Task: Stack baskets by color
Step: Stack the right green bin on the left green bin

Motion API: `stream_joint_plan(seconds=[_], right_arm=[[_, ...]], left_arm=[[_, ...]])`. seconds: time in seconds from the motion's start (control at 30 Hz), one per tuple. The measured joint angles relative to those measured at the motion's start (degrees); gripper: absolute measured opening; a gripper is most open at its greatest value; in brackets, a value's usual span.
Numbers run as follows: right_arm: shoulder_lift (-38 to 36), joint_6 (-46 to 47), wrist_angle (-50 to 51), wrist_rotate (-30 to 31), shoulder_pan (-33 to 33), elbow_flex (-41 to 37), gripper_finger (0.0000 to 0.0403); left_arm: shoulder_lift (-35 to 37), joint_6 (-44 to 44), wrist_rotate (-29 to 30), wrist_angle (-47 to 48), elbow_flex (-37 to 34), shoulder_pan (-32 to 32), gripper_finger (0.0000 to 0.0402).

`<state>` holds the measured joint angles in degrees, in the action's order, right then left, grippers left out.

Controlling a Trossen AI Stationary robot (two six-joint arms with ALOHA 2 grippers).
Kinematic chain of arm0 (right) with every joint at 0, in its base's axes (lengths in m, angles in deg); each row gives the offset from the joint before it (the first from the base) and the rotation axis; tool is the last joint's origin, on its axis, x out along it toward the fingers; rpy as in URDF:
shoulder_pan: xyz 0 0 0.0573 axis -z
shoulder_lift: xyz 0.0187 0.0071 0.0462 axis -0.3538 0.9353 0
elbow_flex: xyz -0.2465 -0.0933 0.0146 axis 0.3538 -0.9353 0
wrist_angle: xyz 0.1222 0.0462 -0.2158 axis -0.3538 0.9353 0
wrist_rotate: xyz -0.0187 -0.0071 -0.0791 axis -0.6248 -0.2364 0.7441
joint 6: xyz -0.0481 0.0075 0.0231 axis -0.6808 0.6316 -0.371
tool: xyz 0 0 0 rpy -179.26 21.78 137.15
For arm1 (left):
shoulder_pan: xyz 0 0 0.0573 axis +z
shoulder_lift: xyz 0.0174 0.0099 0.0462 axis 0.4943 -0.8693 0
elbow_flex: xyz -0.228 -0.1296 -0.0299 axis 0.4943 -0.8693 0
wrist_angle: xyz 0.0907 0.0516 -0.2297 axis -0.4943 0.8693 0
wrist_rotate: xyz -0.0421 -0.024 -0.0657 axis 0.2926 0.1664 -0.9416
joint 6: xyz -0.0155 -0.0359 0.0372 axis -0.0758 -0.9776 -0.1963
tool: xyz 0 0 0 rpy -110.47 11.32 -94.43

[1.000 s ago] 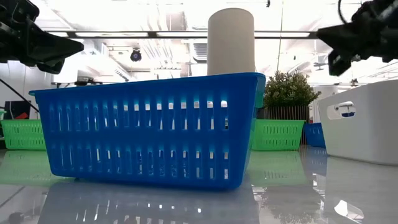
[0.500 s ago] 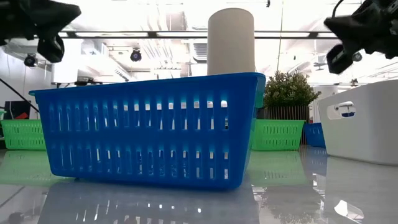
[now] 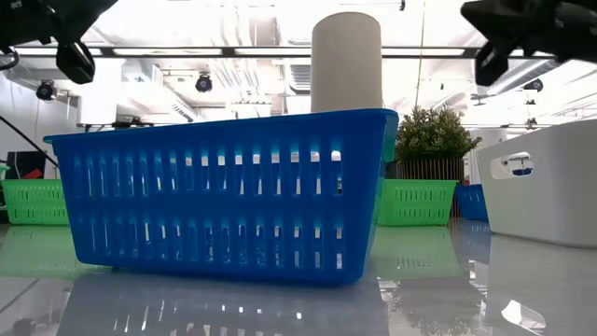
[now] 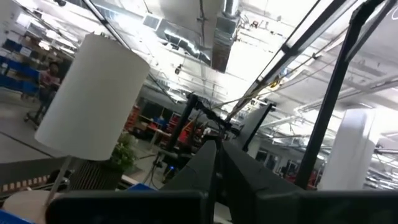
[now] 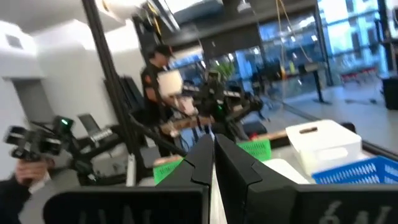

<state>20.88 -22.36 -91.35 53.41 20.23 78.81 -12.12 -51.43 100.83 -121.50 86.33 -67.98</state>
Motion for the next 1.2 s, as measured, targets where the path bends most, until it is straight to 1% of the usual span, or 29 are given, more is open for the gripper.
stream_joint_plan(seconds=[0.17, 0.33, 0.43, 0.57, 0.73, 0.8, 0.93, 1.07, 1.2], right_arm=[[8.1, -1.5, 5.7, -0.3, 0.0, 8.0, 0.0009], [14.8, -2.7, 12.6, -0.4, -0.3, 14.7, 0.0009], [18.7, -2.5, 15.0, -0.2, -1.4, 16.9, 0.0009], [23.1, -0.5, 15.5, -0.1, -2.8, 20.3, 0.0009], [28.8, 1.6, 22.0, 0.3, -4.7, 23.9, 0.0009], [30.7, 2.4, 24.2, 1.4, -5.3, 26.2, 0.0009], [34.8, 5.2, 34.1, 3.5, -6.2, 30.7, 0.0009], [38.8, 10.1, 44.0, 6.6, -6.3, 36.4, 0.0009], [43.7, 11.4, 53.2, 8.6, -6.3, 41.3, 0.0009]], left_arm=[[-3.7, -0.1, -1.6, -0.2, 0.3, 0.0, 0.0008], [-8.6, -0.2, -4.2, -2.5, 0.5, 0.0, 0.0008], [-11.8, -1.4, -4.3, -5.3, 0.6, 0.0, 0.0008], [-14.9, -1.6, -4.4, -7.6, 0.6, 0.0, 0.0008], [-16.6, -1.6, -4.3, -8.1, 0.6, 0.0, 0.0008], [-16.9, -1.6, -4.3, -8.1, 0.6, 0.0, 0.0008], [-17.2, -1.5, -4.3, -8.2, 0.6, 0.0, 0.0008], [-17.1, -1.5, -4.2, -8.5, 0.6, 0.0, 0.0008], [-17.1, 2.8, -4.2, -8.7, 0.6, 0.0, 0.0008]])
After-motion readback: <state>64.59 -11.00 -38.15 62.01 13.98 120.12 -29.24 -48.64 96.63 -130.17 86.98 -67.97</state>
